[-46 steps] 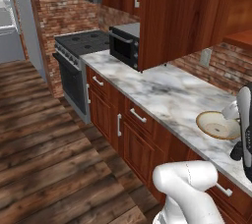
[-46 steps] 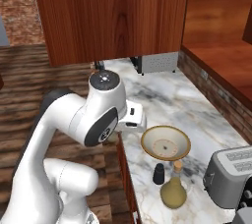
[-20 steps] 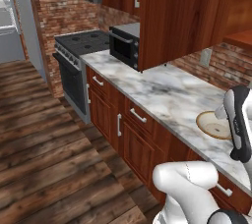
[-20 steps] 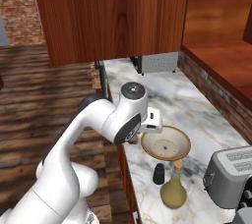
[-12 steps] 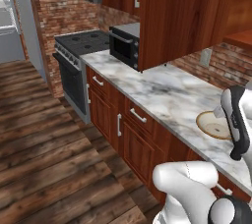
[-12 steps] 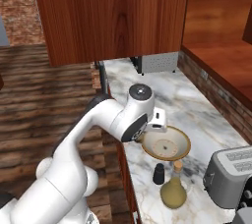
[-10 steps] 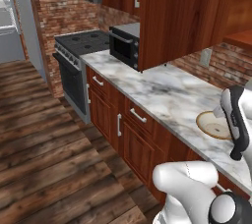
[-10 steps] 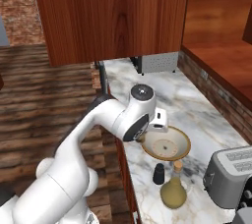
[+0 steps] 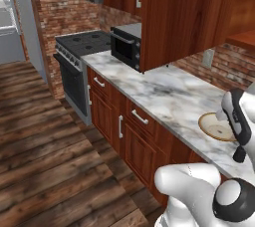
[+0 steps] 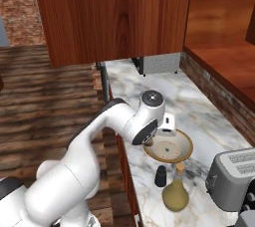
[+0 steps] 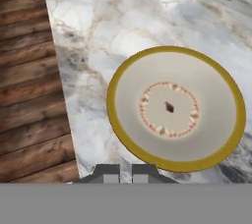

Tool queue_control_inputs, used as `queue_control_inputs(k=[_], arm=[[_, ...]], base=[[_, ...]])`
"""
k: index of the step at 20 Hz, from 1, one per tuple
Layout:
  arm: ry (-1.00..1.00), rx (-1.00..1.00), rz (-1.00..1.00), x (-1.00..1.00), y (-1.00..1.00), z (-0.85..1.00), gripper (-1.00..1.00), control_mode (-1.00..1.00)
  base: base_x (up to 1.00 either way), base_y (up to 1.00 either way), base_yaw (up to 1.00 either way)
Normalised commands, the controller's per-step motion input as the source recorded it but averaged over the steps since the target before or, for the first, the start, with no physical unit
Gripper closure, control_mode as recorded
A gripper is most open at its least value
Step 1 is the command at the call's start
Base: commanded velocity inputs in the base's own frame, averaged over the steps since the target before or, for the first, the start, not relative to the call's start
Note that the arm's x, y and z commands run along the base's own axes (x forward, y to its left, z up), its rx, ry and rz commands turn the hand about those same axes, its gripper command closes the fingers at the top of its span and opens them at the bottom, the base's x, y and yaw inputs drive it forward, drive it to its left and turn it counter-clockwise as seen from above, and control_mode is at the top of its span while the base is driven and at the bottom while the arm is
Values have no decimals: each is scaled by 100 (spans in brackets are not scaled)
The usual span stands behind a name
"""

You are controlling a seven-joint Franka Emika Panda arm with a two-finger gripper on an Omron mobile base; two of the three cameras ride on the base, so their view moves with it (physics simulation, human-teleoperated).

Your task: Retrieve the bottle and the shaker from the cabinet and place them next to the mixing bowl on the counter. Then add garlic from the fridge to the mixing bowl.

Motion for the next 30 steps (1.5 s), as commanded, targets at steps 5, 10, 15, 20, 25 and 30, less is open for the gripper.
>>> queue_control_inputs(k=[5,10,15,20,25,30], arm=[[0,0,0,23,-15,-23,100,-100],[0,0,0,26,-12,-24,100,-100],[0,0,0,26,-9,-26,100,-100],[0,0,0,21,-11,-23,100,-100],[0,0,0,18,-13,-17,-100,-100],[0,0,0,9,-3,0,-100,-100]], base=[[0,0,0],[0,0,0],[0,0,0],[0,0,0],[0,0,0],[0,0,0]])
